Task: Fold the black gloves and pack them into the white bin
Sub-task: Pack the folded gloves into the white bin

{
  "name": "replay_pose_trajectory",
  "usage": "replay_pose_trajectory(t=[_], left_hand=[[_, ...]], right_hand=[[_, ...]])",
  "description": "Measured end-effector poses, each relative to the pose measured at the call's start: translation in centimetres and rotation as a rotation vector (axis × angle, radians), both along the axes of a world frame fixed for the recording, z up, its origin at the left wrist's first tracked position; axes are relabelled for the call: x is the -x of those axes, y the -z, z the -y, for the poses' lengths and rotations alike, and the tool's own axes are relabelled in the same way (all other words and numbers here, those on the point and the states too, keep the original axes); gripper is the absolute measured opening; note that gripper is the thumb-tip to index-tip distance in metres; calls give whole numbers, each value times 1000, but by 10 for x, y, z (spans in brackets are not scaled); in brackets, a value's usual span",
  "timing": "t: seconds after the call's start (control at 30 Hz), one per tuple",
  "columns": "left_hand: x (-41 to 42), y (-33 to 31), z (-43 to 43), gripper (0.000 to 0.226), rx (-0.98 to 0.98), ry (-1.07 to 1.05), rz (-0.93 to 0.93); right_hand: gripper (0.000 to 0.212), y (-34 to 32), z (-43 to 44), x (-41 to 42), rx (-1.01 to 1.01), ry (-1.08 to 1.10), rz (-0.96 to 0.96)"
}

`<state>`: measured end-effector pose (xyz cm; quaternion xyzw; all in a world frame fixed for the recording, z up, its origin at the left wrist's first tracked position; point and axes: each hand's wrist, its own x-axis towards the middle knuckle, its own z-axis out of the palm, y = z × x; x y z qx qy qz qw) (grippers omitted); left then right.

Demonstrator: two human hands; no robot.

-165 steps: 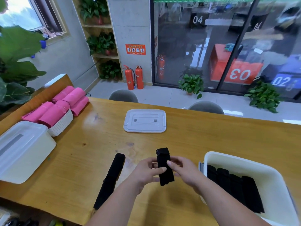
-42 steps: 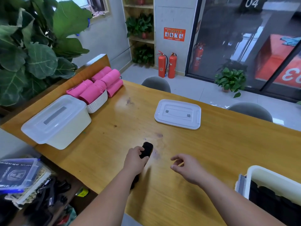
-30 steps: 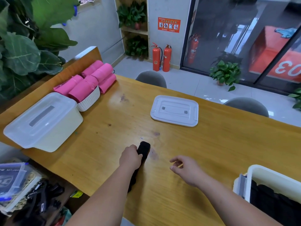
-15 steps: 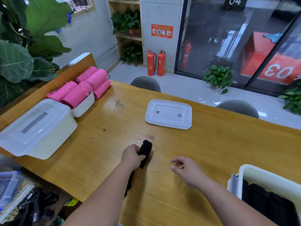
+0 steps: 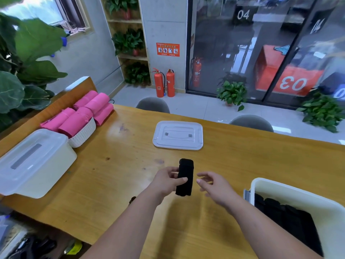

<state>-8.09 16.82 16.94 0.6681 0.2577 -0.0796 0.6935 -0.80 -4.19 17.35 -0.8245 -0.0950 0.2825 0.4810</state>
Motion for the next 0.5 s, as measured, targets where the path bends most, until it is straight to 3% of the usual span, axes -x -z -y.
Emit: replay_pose_trajectory(t=[0.33, 0.5], left_hand=[[-16, -22, 75, 50, 130, 179, 86], [-28, -28, 112, 55, 126, 263, 75]], right_hand=[[43, -26, 62, 4, -277, 185, -175], [30, -38, 100, 8, -377, 249, -218]])
